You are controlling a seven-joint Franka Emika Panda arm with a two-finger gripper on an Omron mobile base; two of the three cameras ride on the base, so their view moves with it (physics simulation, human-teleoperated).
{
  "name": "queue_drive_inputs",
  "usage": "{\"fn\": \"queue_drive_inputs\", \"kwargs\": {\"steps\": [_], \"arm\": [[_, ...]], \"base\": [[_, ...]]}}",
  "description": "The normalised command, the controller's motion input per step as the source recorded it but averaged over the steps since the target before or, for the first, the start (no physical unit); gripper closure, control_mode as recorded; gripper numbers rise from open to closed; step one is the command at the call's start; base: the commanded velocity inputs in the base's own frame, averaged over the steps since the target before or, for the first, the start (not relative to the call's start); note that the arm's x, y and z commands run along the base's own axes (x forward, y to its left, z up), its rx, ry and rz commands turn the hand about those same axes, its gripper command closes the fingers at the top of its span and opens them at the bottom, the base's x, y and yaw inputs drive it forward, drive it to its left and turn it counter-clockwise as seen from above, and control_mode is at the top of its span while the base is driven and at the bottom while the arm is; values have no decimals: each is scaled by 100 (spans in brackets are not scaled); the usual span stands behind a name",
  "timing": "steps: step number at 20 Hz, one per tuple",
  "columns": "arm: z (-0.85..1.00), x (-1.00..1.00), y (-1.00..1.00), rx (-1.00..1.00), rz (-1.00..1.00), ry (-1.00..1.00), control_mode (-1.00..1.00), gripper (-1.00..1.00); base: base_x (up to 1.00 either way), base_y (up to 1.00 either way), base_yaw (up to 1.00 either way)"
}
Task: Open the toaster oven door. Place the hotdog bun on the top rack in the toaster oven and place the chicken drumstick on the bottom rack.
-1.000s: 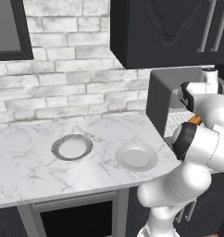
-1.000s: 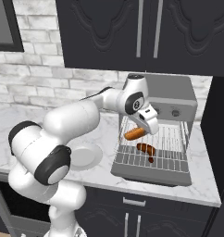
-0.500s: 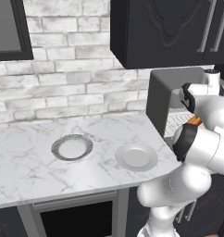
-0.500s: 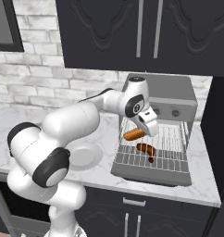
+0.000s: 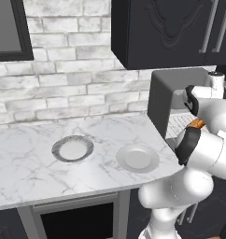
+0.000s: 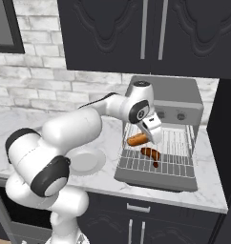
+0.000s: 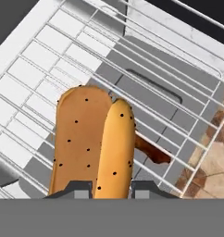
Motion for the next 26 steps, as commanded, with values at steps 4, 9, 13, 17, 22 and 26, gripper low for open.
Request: {"fn": "queue_drive_inputs", "kwargs": {"steps": [4,9,13,17,22,26], "arm": [[0,-58,-45,8,-11,0,-100,100],[0,-34,-40,6,-9,-3,-100,100],[0,29,-11,3,-7,-11,-100,100],[-4,28,0,5,-7,-16,-100,100],[-17,10,0,9,-7,-14,-100,100],[-13,20,2,7,-5,-12,-100,100]], "base": [[0,0,0],[0,0,0],[0,0,0],[0,0,0],[0,0,0],[0,0,0]]}}
